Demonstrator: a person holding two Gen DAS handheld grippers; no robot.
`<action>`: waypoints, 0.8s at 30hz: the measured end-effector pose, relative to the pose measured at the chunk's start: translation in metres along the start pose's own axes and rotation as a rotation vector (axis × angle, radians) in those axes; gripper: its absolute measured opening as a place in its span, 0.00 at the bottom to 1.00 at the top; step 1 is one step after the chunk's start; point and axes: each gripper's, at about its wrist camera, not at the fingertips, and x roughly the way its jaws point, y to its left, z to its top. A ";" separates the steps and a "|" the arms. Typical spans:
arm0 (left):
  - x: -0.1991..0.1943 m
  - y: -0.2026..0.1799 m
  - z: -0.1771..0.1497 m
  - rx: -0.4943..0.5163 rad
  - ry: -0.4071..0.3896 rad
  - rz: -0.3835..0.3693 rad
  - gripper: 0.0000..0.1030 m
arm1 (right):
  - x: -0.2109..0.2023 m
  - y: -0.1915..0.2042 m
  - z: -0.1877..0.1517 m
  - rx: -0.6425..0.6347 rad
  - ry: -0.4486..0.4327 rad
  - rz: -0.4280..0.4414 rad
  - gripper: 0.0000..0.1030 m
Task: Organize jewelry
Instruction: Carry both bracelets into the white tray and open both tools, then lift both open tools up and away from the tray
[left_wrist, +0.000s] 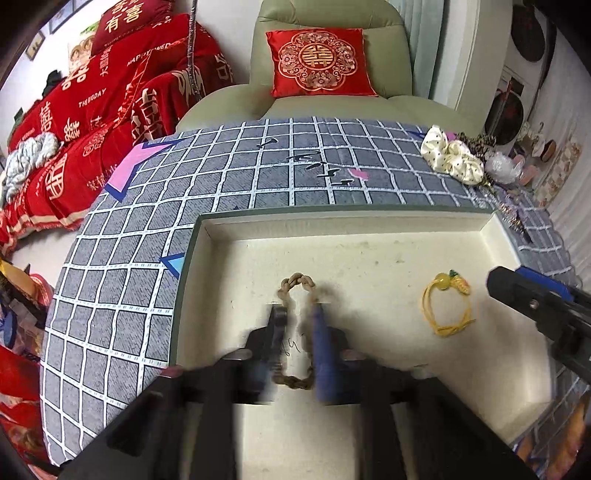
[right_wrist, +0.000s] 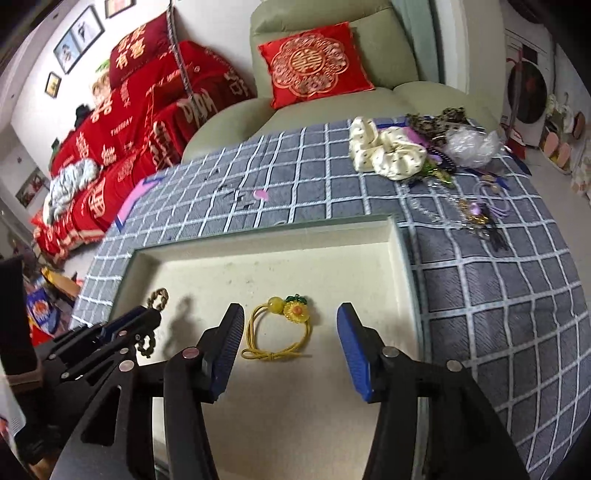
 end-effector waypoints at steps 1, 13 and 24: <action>-0.004 0.001 0.000 -0.013 -0.016 0.007 1.00 | -0.004 -0.002 0.000 0.012 -0.004 0.002 0.55; -0.051 -0.004 -0.012 0.005 -0.106 0.007 1.00 | -0.043 -0.009 -0.012 0.029 -0.031 0.004 0.80; -0.106 0.006 -0.076 -0.044 -0.070 -0.062 1.00 | -0.096 -0.003 -0.052 0.037 -0.055 0.088 0.84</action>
